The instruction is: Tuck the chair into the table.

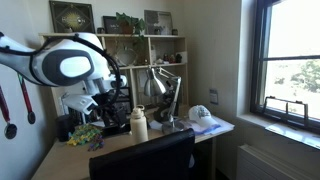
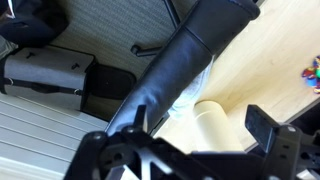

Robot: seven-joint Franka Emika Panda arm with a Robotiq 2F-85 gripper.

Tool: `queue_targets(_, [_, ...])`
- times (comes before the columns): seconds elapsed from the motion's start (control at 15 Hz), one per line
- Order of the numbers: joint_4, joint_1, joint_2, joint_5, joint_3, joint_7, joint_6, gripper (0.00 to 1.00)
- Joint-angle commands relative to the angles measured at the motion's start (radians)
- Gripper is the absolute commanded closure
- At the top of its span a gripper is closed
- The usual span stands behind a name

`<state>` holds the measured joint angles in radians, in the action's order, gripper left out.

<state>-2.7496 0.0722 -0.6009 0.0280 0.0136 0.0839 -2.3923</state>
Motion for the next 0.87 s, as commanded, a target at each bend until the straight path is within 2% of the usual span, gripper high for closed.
queue_targets(0.0, [0.024, -0.016, -0.166, -0.015, 0.005, 0.0, 0.134, 0.0])
queue_targets(0.33, [0.071, -0.024, -0.248, -0.021, 0.007, -0.012, 0.219, 0.0])
queue_targets(0.4, [0.054, -0.024, -0.235, -0.006, 0.0, -0.002, 0.185, 0.0])
queue_targets(0.8, [0.058, -0.027, -0.249, -0.008, 0.001, -0.002, 0.194, 0.0])
